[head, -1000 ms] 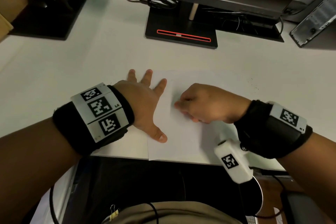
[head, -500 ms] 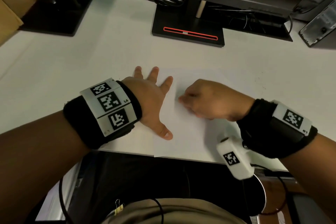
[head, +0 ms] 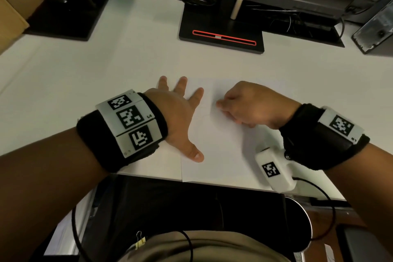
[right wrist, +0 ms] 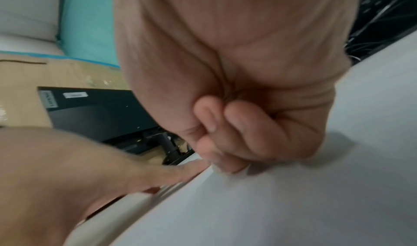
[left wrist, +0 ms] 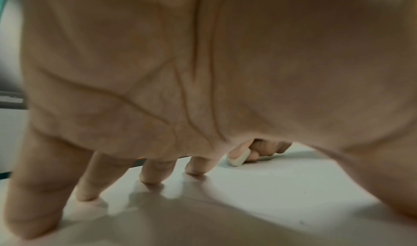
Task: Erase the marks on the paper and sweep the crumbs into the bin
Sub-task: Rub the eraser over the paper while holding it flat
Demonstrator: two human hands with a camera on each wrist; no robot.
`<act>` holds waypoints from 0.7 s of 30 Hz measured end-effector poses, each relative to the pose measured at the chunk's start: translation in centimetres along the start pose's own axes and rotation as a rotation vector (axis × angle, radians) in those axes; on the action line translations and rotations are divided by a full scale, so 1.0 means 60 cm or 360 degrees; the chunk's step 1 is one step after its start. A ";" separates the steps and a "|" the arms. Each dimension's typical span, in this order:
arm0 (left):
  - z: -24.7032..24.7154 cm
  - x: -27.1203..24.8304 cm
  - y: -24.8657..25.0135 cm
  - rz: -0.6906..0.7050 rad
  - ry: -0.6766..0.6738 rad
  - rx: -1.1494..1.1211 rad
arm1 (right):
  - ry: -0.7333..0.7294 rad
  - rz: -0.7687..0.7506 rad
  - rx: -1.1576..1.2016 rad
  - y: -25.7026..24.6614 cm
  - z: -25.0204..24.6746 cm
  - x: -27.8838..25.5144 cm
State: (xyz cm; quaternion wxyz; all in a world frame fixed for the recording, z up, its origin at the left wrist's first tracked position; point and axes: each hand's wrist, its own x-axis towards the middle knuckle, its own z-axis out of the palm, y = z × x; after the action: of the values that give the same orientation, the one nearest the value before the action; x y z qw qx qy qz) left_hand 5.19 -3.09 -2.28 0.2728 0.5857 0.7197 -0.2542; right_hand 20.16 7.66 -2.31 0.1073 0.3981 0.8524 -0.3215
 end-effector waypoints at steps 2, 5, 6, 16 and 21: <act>0.001 0.001 -0.001 0.0008 0.0019 0.0005 | -0.0067 -0.0106 -0.0083 -0.014 0.018 -0.008; 0.004 0.003 -0.002 0.0017 0.0045 0.0010 | -0.0159 -0.0122 -0.0051 -0.015 0.023 -0.010; 0.004 0.002 -0.002 0.0012 0.0037 0.0004 | -0.0114 -0.0091 -0.0011 -0.010 0.015 -0.004; 0.005 0.001 -0.002 0.0009 0.0058 0.0007 | -0.0045 -0.0119 -0.0040 -0.017 0.012 0.003; 0.006 0.004 -0.002 0.0008 0.0068 0.0021 | -0.0099 -0.0213 -0.0171 -0.030 0.034 -0.003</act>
State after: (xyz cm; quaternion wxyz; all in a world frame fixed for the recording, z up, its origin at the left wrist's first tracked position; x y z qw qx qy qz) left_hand 5.04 -3.17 -2.72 0.2543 0.5946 0.7221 -0.2456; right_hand 18.79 5.42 -3.00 0.1332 0.3237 0.8894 -0.2940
